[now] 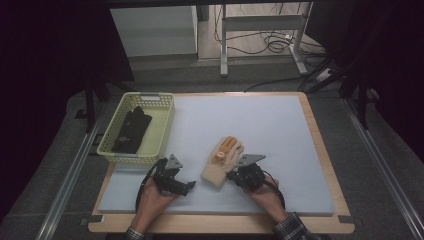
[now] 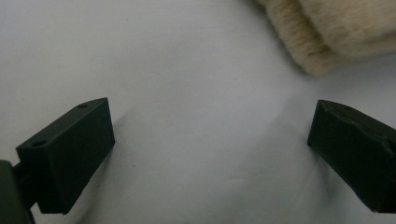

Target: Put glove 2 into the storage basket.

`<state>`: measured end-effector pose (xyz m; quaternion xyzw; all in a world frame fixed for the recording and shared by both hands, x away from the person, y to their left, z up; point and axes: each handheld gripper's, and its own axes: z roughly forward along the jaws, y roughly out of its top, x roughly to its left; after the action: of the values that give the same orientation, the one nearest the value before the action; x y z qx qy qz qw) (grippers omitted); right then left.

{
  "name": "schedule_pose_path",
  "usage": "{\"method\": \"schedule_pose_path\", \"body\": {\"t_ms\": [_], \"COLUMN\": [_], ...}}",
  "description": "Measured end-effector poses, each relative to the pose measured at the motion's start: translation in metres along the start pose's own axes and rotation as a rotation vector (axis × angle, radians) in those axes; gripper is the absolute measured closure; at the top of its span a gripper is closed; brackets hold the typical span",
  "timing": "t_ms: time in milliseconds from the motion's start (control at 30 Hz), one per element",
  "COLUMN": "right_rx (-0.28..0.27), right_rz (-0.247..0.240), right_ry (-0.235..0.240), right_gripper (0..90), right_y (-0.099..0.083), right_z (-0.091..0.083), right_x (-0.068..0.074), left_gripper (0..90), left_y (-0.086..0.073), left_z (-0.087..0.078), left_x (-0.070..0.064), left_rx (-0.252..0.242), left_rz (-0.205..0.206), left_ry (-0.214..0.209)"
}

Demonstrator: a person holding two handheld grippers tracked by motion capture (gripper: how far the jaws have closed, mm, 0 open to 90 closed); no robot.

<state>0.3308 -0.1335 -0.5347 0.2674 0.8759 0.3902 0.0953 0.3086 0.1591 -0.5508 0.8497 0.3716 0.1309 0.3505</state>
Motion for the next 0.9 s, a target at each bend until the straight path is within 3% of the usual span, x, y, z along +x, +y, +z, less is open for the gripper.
{"method": "schedule_pose_path", "body": {"t_ms": [667,900], "right_rx": [-0.014,-0.003], "right_rz": [-0.041,-0.038], "right_ry": [-0.041,-0.031], "right_gripper": [82.3,74.8], "right_y": [0.029,0.029], "right_z": [0.038,0.035], "right_x": [0.015,0.015], "left_gripper": [1.8,1.9], "left_y": [-0.002,-0.002], "left_z": [-0.002,-0.002], "left_x": [-0.002,-0.002], "left_rx": [-0.001,0.001], "left_rz": [-0.008,-0.008], "left_ry": [0.008,0.007]}}
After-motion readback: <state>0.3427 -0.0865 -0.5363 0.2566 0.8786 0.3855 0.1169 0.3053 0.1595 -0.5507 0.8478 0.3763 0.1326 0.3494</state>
